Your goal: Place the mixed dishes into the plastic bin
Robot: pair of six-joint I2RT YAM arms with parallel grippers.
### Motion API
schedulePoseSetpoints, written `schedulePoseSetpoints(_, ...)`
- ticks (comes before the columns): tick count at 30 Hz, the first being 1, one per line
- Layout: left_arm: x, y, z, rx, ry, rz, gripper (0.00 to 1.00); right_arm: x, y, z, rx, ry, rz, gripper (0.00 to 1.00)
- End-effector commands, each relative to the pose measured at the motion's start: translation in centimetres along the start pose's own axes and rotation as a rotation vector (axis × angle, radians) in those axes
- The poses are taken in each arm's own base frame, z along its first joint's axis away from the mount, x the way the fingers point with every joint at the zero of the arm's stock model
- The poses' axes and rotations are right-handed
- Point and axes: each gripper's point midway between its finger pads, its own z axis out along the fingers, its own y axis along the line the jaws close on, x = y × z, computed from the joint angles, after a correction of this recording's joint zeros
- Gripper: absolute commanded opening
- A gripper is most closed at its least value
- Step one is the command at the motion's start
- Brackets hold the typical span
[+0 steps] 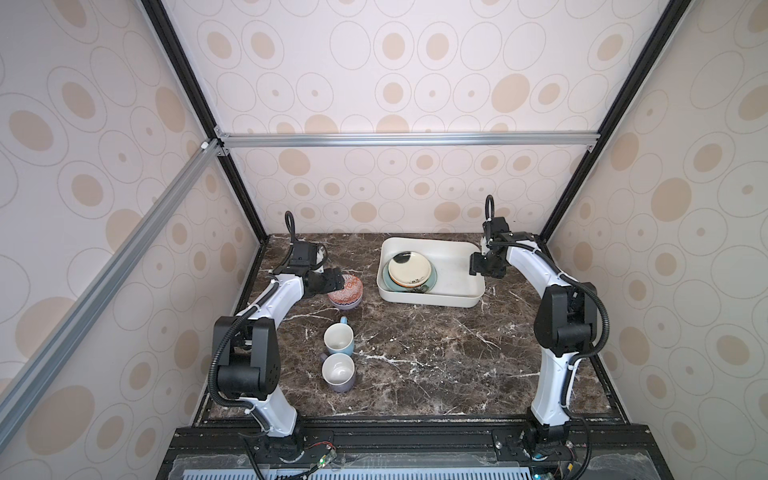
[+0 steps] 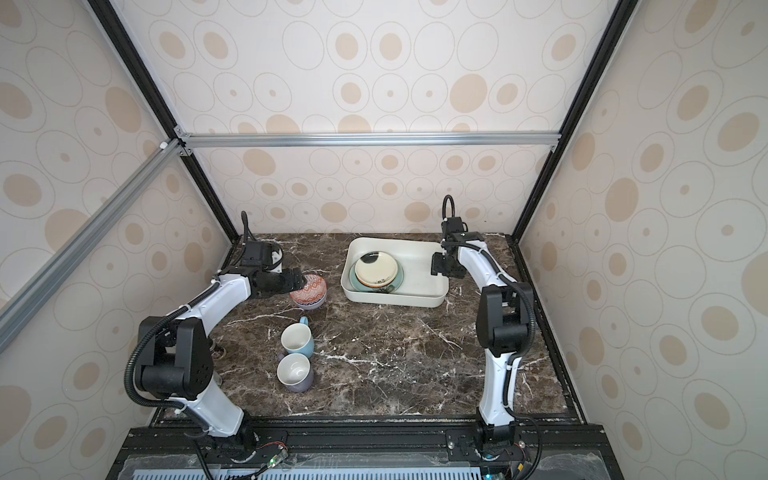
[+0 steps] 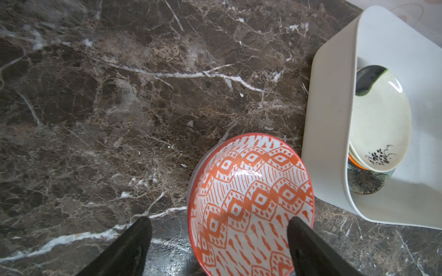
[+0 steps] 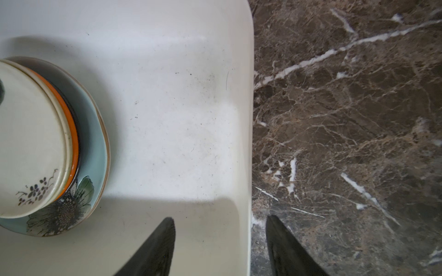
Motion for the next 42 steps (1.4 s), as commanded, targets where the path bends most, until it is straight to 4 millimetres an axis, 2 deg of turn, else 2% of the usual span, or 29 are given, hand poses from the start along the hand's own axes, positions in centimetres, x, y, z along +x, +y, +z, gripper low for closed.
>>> schedulePoseSetpoints(1, -0.9, -0.2, -0.2, 0.013, -0.018, 0.024, 0.89, 0.4, -0.8, 0.9, 0.025, 0.042, -0.009, 0.63)
schedulePoseSetpoints(5, -0.9, -0.1, -0.2, 0.013, -0.017, 0.024, 0.89, 0.8, -1.1, 2.0, 0.027, 0.077, -0.008, 0.58)
schedulePoseSetpoints(9, -0.9, -0.2, -0.1, 0.02, -0.017, 0.023, 0.89, 1.6, -1.4, 2.9, 0.029, 0.115, -0.008, 0.43)
schedulePoseSetpoints(15, -0.7, -0.3, 0.1, 0.03, -0.011, 0.023, 0.89, 2.3, -1.3, 3.2, 0.019, 0.13, -0.031, 0.31)
schedulePoseSetpoints(23, -0.8, -0.5, 0.0, 0.04, -0.014, 0.021, 0.89, 2.3, -0.7, 3.3, -0.017, 0.125, -0.066, 0.26)
schedulePoseSetpoints(42, -0.4, -0.5, 0.6, 0.048, 0.004, 0.02, 0.89, 1.9, 2.9, 4.4, -0.101, 0.141, -0.132, 0.25)
